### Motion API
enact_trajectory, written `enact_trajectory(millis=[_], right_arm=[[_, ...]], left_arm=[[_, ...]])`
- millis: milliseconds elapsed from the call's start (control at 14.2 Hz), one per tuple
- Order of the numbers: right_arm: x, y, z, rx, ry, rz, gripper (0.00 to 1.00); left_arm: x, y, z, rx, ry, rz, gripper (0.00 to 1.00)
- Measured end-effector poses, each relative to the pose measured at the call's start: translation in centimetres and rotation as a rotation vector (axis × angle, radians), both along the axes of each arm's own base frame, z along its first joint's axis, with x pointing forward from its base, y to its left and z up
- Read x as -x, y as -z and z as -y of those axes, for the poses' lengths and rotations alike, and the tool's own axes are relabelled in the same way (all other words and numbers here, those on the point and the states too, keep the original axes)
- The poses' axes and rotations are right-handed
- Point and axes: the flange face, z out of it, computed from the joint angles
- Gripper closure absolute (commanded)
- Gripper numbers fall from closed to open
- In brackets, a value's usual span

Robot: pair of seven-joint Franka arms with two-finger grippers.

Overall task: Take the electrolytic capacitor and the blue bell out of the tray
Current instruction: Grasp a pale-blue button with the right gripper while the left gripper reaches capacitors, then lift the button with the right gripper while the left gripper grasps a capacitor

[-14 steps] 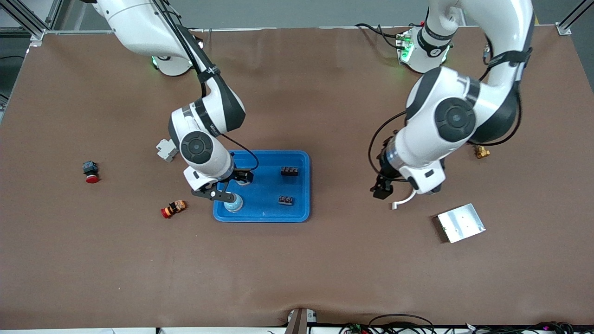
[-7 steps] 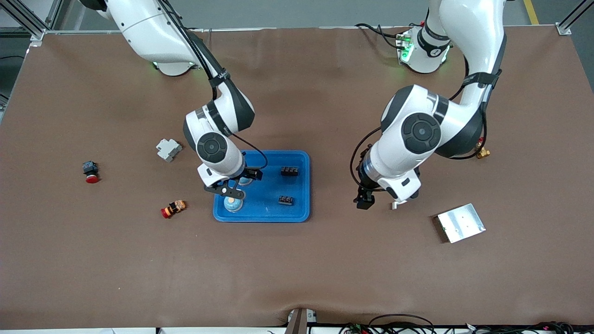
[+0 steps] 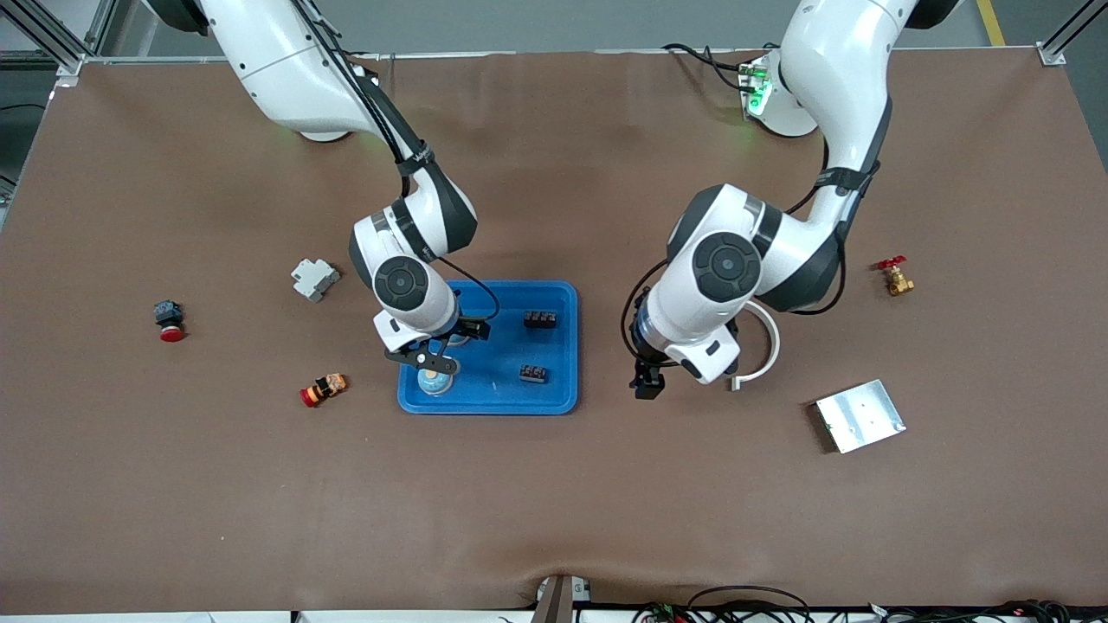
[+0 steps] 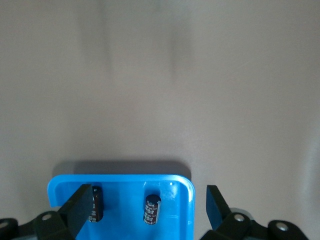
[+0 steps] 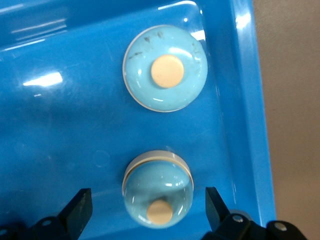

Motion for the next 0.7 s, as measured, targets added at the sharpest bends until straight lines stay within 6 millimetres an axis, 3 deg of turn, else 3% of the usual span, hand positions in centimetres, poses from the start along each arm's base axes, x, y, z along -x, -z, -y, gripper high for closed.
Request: enact_trajectory(millis=[422,703], right_arm=[[0.4,0.8,0.3,-0.003,0.005,0.006,0.00],[0.4,0.8,0.3,-0.004,0.007,0.005,0.00]], left_arm=[[1.1,3.6,4.6,0.000,-0.115,0.036,0.00],[2.5,3.9,7.3,-0.004,-0.098,0.063,0.00]])
